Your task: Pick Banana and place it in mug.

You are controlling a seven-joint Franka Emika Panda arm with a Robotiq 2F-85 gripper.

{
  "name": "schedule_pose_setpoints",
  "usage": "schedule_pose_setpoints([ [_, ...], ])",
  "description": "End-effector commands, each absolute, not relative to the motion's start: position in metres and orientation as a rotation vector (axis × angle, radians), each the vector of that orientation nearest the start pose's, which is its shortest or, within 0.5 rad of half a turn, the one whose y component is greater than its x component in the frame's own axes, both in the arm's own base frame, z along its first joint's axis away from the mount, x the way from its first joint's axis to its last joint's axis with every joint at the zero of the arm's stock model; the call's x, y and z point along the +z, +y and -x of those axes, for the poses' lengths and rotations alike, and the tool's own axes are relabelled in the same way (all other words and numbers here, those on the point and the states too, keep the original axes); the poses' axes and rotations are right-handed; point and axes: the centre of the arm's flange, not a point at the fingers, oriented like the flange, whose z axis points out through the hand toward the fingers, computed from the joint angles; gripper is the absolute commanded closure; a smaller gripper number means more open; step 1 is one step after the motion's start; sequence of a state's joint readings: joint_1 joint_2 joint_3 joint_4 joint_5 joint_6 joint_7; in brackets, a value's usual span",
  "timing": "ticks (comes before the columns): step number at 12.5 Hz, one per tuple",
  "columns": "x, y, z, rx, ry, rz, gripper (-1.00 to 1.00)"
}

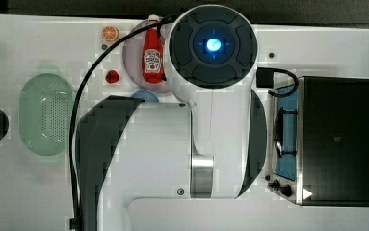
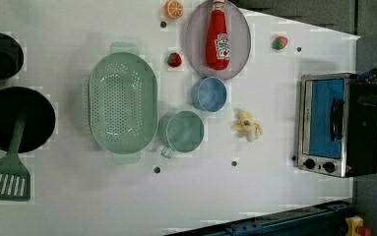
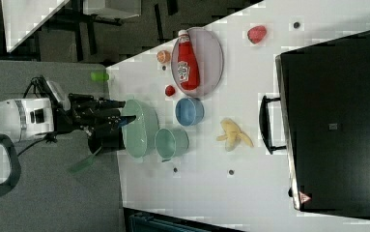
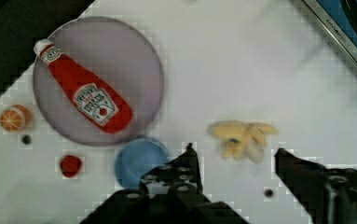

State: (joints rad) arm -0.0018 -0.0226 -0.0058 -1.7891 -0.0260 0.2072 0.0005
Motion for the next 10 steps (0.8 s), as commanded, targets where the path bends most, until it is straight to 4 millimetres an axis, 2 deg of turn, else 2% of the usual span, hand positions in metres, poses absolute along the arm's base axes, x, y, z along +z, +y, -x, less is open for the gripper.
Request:
schedule_pose_setpoints([
  [1, 0.602, -0.043, -0.458, 0.042, 1.208, 2.908, -0.54],
  [3, 0.597, -0.043, -0.458, 0.057, 1.208, 2.911, -0.97],
  [6, 0.560, -0.043, -0.458, 0.135, 1.212, 2.924, -1.00],
  [8, 0.522, -0.042, -0.463, 0.154, 1.208, 2.930, -1.00],
  [10, 0.475, -0.041, -0.469, 0.160, 1.145, 2.955, -1.00],
])
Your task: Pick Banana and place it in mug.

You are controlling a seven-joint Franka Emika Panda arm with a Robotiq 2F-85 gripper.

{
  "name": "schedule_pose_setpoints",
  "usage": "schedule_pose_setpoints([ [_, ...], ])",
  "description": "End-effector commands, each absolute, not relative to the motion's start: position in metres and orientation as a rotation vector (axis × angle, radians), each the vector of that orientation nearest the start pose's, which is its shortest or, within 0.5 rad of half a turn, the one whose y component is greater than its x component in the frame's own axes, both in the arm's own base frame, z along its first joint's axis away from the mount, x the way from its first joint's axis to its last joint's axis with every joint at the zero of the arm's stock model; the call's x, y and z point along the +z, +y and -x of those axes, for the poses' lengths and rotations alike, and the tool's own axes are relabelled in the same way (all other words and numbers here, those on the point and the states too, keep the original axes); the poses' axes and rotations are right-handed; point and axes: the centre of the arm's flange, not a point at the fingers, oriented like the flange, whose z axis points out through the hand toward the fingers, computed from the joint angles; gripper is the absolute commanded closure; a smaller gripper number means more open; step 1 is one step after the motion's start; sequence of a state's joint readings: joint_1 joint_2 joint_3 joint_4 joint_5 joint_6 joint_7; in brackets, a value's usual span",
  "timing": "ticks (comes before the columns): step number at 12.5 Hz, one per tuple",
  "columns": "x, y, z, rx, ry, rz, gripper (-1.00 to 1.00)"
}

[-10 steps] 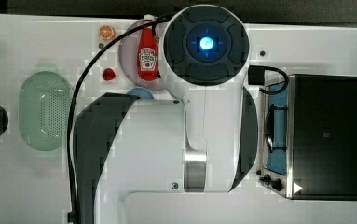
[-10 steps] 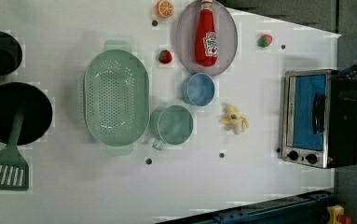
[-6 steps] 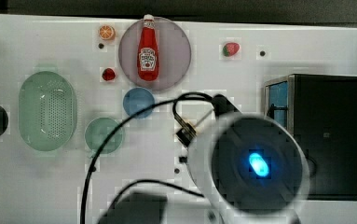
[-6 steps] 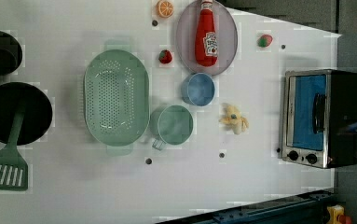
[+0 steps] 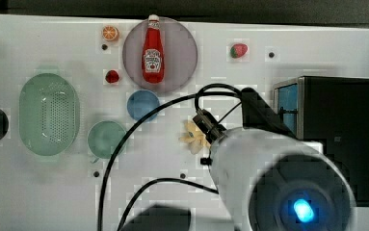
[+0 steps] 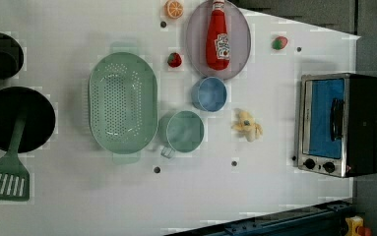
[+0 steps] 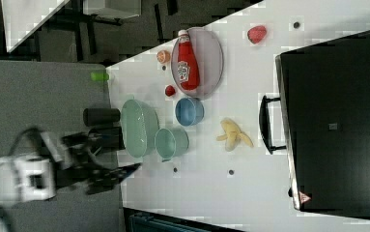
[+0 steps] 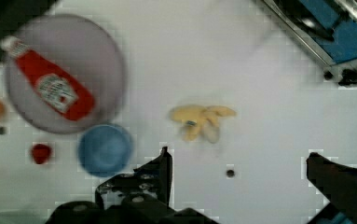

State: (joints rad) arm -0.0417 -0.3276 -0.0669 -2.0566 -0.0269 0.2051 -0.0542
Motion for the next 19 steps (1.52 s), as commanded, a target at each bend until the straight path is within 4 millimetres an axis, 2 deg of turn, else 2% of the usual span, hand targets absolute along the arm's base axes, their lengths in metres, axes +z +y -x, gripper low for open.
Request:
schedule_pose_setpoints([
  [1, 0.451, -0.041, -0.470, 0.159, 1.080, 2.977, -1.00],
  [6, 0.338, -0.042, -0.476, 0.118, 0.587, 3.099, -1.00],
  [11, 0.243, -0.042, -0.473, 0.144, 0.082, 3.146, -1.00],
  [16, 0.172, -0.040, -0.472, 0.108, 0.041, 3.154, -1.00],
  [19, 0.148, -0.036, -0.466, 0.141, 0.031, 3.152, -1.00],
])
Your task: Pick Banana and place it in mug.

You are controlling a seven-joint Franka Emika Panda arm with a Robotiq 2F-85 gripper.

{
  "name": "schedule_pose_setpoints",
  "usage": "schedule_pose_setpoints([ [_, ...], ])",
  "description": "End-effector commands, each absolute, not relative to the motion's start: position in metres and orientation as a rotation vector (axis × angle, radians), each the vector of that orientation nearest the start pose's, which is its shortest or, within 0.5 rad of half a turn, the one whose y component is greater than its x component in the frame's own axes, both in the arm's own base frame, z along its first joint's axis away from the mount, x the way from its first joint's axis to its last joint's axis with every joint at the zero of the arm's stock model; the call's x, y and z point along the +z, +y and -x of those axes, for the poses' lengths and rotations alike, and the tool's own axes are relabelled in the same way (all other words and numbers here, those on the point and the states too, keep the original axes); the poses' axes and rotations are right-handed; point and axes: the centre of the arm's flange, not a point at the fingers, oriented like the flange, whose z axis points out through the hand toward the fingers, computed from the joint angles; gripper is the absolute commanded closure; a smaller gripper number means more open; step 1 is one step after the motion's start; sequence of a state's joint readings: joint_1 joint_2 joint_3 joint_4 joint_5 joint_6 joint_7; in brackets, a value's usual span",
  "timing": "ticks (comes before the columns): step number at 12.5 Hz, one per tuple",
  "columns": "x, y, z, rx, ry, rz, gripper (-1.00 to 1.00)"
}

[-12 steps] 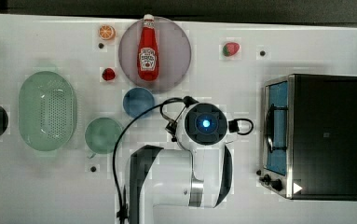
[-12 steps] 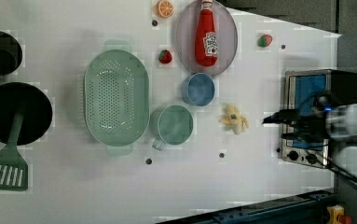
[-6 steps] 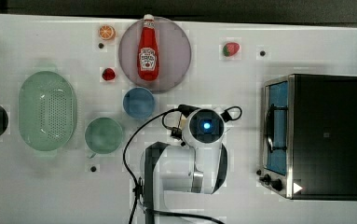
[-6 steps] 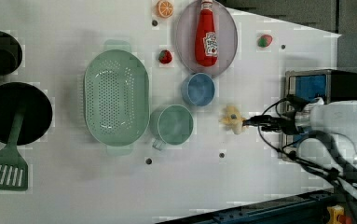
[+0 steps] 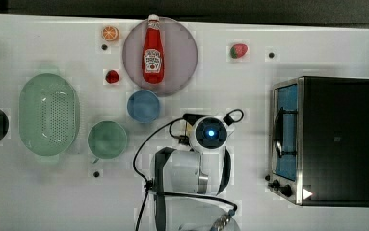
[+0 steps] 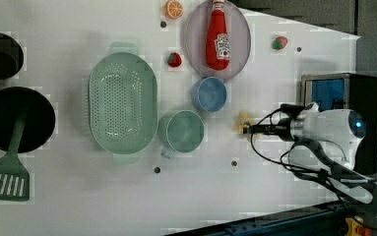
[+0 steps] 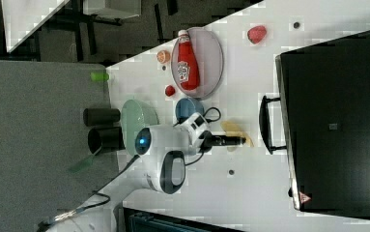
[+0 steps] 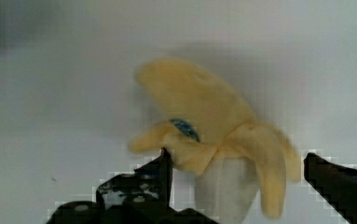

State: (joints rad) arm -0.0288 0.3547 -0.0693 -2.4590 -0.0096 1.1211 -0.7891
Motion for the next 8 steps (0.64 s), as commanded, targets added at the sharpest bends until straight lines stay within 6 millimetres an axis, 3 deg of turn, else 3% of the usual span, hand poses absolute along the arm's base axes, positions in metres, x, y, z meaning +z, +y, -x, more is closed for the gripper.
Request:
schedule_pose_setpoints([
  [1, 0.146, -0.033, -0.468, 0.127, 0.023, 3.151, -0.93],
  [3, 0.145, -0.033, -0.465, 0.112, 0.024, 3.152, -0.43],
  [7, 0.165, -0.034, -0.472, 0.042, 0.034, 3.154, 0.45],
  [8, 0.174, -0.036, -0.471, 0.042, 0.044, 3.154, 0.46],
])
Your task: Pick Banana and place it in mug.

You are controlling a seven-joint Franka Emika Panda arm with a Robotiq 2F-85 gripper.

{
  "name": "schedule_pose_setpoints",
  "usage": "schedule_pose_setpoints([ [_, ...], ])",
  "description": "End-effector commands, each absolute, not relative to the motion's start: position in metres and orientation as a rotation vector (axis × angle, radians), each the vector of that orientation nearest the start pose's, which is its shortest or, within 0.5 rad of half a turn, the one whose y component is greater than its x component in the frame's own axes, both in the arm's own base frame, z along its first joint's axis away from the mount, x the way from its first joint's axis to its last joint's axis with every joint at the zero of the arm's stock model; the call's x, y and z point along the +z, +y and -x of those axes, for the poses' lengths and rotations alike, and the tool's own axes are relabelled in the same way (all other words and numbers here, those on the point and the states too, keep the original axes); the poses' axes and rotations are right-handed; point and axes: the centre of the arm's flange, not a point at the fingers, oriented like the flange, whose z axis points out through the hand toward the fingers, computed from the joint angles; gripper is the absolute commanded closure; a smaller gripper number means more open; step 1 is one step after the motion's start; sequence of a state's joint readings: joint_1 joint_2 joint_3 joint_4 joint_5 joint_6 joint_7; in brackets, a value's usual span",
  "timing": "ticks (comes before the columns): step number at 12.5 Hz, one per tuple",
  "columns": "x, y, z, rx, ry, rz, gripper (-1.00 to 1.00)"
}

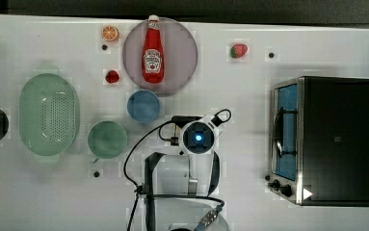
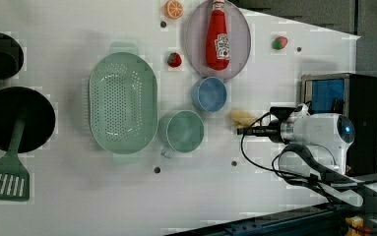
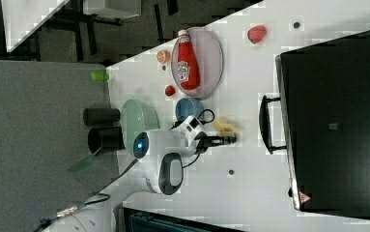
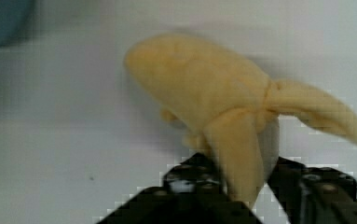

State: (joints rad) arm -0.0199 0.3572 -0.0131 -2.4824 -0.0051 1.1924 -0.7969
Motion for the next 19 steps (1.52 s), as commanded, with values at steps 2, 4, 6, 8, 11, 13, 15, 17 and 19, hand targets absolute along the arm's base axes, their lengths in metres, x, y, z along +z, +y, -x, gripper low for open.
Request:
schedule_pose_setpoints([
  [2, 0.199, -0.043, -0.472, 0.066, 0.068, 3.152, 0.46],
  [4, 0.241, -0.045, -0.476, 0.046, 0.077, 3.150, 0.46],
  [6, 0.294, -0.045, -0.478, -0.001, 0.077, 3.146, 0.46],
  [8, 0.348, -0.044, -0.474, -0.038, 0.076, 3.142, 0.46],
  [11, 0.420, -0.049, -0.460, -0.047, 0.097, 3.132, 0.46],
  [13, 0.443, -0.029, -0.446, 0.054, 0.052, 3.135, 0.46],
  [15, 0.448, 0.014, -0.441, 0.101, 0.060, 3.160, 0.46],
  [17, 0.443, 0.066, -0.437, 0.109, 0.115, 3.196, 0.46],
  [19, 0.434, 0.117, -0.431, 0.106, 0.243, 3.206, 0.46],
])
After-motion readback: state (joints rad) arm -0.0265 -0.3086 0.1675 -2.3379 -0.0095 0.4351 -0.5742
